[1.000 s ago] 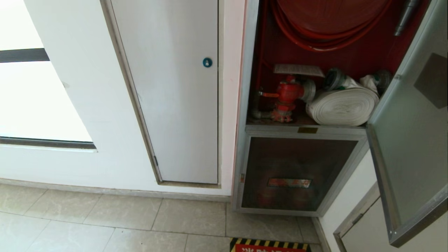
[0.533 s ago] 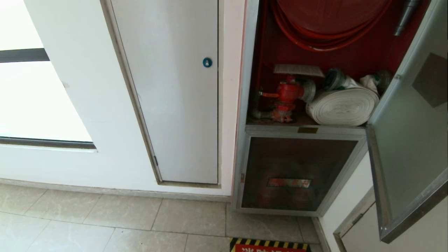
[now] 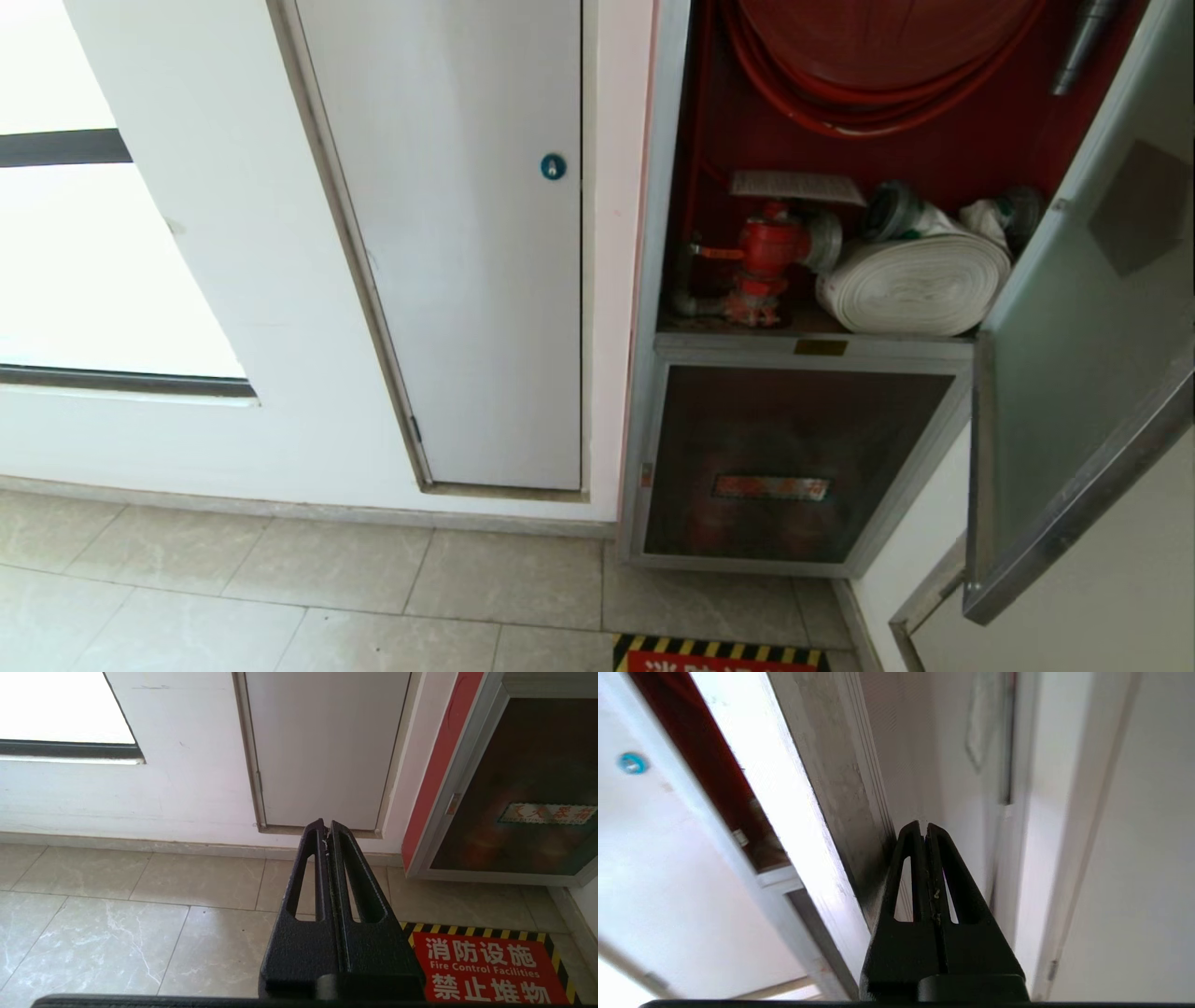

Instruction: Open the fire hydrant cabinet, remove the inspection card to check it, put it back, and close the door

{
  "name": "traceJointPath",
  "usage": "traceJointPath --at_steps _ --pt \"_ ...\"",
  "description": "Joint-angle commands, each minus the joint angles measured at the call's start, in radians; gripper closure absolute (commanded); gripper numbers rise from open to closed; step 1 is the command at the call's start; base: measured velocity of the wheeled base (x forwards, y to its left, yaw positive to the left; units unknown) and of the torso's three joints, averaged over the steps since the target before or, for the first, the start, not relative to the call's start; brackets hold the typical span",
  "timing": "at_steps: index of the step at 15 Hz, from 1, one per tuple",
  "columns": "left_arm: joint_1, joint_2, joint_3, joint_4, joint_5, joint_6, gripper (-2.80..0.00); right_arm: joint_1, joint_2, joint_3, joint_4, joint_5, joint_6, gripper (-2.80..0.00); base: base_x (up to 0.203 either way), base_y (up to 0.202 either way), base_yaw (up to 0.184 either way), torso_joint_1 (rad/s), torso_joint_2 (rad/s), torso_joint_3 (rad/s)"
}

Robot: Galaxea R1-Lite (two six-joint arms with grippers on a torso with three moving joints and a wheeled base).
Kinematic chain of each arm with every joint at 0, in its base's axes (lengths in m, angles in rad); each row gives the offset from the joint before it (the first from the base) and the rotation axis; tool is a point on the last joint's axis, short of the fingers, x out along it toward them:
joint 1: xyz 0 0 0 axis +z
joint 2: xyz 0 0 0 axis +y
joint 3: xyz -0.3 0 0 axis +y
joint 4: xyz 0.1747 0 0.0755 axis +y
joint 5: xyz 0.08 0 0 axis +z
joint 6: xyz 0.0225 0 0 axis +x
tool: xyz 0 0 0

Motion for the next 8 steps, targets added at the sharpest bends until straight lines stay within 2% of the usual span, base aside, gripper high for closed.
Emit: traceJointPath --at_steps 1,4,8 --pt "0.000 0.001 0.000 0.000 0.001 -0.001 0.00 0.022 0.026 -0.014 -0.005 0.006 0.002 0.00 0.000 0.000 0.000 0.000 0.00 0.000" --pt "0.000 0.001 0.000 0.000 0.001 -0.001 0.00 0.093 0.059 -0.040 -0.004 0.022 0.000 0.00 0.000 0.000 0.000 0.000 0.00 0.000" --pt "0.000 0.001 0.000 0.000 0.000 -0.001 0.00 0.140 0.118 -0.088 -0.002 0.024 0.000 0.00 0.000 0.000 0.000 0.000 0.00 0.000"
